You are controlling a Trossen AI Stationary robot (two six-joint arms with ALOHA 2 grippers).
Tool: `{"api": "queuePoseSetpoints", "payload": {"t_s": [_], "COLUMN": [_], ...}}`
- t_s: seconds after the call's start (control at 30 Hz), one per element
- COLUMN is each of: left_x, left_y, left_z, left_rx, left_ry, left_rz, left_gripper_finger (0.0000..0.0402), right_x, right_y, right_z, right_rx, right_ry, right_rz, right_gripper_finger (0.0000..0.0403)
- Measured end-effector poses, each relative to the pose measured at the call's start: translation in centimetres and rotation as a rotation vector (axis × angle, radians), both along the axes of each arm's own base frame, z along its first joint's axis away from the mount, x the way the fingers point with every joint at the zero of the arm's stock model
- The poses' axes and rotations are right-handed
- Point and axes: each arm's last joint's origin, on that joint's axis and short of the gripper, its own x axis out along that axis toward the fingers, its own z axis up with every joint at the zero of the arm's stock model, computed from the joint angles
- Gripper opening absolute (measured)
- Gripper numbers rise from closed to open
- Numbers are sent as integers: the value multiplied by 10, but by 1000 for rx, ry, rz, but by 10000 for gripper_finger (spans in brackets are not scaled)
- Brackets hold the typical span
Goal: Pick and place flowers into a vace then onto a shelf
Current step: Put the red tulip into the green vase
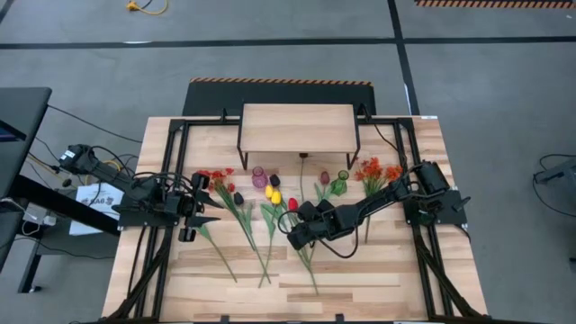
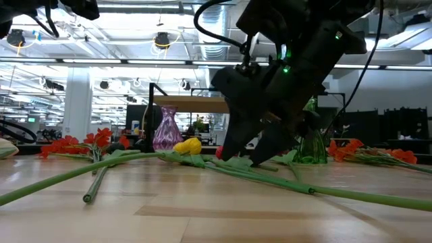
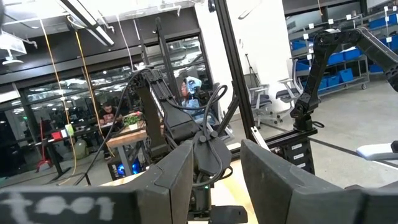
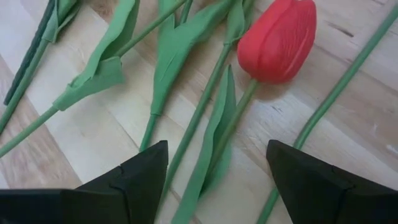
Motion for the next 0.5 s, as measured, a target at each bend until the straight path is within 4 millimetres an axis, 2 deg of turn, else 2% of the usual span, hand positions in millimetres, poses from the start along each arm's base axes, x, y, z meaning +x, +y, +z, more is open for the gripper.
{"api": "queuePoseSetpoints", "payload": {"t_s": [0.5], "left_x": [0], "left_y": [0], "left_z": [0], "left_rx": [0], "left_ry": [0], "left_rz": [0], "left_gripper_finger": [126], "right_x": [-2], "right_y": [-2], "right_z": [-1], "right_rx": [-6], "right_ry": [27], "right_rz": [-8], "right_gripper_finger": [134]}}
